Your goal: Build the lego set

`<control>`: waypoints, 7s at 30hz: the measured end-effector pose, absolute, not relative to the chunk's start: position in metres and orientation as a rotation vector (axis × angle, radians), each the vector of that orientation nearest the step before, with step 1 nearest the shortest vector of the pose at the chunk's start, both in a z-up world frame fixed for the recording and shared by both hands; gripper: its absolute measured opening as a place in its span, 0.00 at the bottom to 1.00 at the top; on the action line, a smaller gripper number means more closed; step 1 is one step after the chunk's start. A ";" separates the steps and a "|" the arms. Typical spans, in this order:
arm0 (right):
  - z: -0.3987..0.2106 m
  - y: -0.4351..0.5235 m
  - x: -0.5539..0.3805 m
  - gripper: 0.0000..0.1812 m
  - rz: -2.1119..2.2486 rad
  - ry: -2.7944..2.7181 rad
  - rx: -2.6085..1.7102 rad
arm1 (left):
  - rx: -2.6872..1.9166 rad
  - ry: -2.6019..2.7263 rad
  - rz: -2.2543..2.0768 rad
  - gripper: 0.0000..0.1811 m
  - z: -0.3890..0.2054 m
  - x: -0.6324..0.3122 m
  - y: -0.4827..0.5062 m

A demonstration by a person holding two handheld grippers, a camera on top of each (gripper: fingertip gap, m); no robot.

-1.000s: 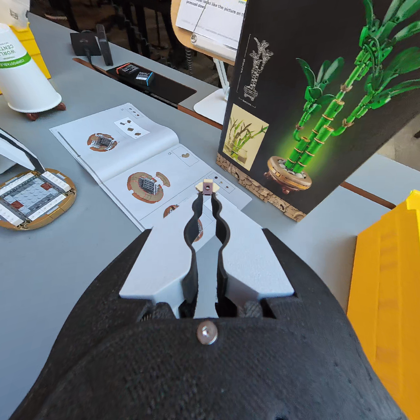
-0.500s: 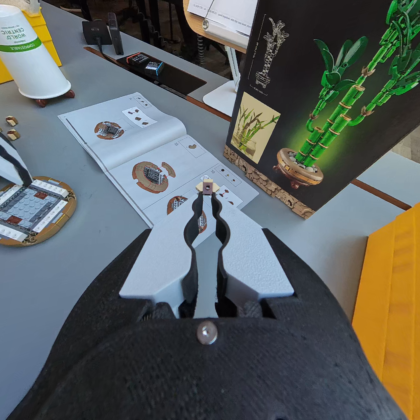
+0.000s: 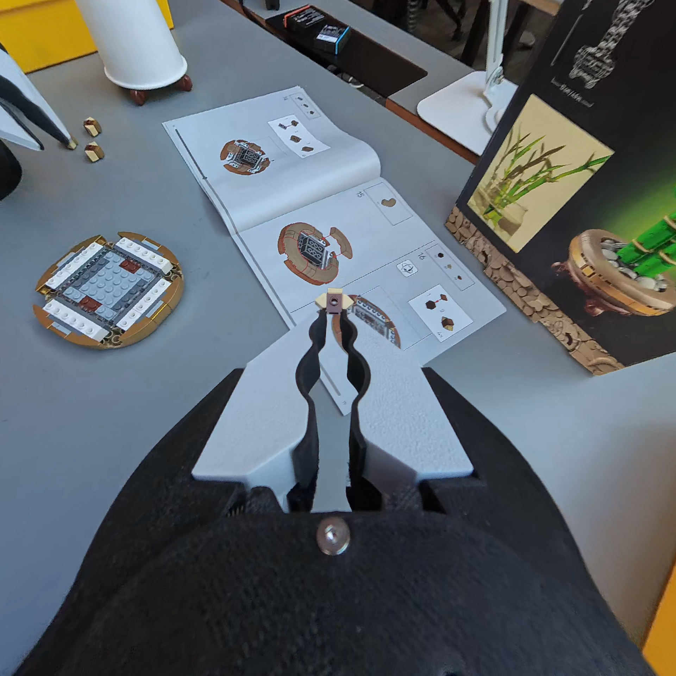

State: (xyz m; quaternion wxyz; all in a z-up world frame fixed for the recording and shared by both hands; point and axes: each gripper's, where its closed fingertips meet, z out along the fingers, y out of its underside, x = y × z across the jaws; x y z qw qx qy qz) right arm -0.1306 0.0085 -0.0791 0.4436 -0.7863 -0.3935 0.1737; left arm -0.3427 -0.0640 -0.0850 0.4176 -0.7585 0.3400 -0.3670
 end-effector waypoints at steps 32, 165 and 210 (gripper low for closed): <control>-0.145 -0.080 -0.322 0.03 0.488 -1.751 -2.055 | -1.835 1.438 -0.848 0.07 -0.137 -0.332 -0.078; -0.138 -0.083 -0.309 0.03 0.660 -1.633 -1.899 | -2.479 0.780 -1.738 0.05 -0.148 -0.316 -0.092; -0.143 -0.095 -0.321 0.00 0.676 -1.685 -1.853 | -2.458 0.794 -1.746 0.04 -0.146 -0.317 -0.096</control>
